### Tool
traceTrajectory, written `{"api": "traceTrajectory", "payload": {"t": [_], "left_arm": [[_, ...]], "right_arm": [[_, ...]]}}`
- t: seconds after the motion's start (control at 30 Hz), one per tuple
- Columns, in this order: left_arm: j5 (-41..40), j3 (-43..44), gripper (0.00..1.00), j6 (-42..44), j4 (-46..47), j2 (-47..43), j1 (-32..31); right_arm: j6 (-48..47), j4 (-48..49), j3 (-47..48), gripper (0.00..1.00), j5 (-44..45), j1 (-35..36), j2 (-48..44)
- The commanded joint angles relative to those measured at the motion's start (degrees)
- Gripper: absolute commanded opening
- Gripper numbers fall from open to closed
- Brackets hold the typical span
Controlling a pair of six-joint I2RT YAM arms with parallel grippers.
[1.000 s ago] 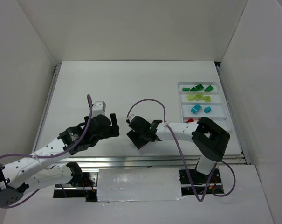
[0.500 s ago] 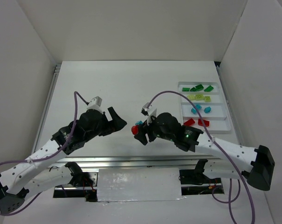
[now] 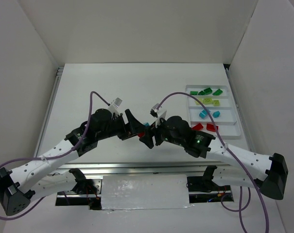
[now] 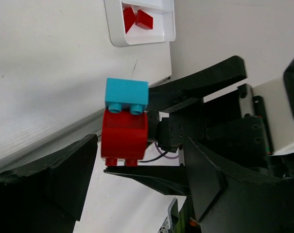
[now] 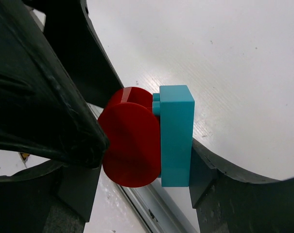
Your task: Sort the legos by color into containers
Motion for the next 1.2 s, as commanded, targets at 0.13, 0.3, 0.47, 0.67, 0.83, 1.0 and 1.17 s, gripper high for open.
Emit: {"api": "traceTrajectory", "payload": {"t": [0.13,0.3,0.47,0.67,0.83,1.0,1.17], "left_arm": [[5.6,-2.2,0.75,-0.8,6.2,0.9,0.3],[5.3,-0.8,0.43,1.6,5.0,1.2,0.3],[8.1,1.5,0.00,6.9,6.9,2.7,0.3],[6.2,2.4,0.00,13.9,5.3,1.3,3.5],[15.6,2.9,0.00,24.1,7.9,0.1,8.8],[35.6,3.2,0.00,30.3,12.9,1.9,9.2],[50.4,-3.5,0.00,21.1,35.3,2.8,9.1]], "right_arm": [[2.3,3.8,2.8,0.00,4.1,0.5,-1.8],[3.6,5.1,2.6,0.00,4.7,0.5,-2.1],[5.9,5.6,3.1,0.34,4.9,0.3,-0.8],[10.3,8.2,-1.0,1.00,-11.5,-8.3,-5.9],[9.5,3.3,-2.4,1.00,-36.2,-24.9,-12.6],[14.5,5.7,-3.4,1.00,-51.3,-31.0,-17.7],[20.8,14.4,-3.2,1.00,-56.1,-31.0,-15.5]]}}
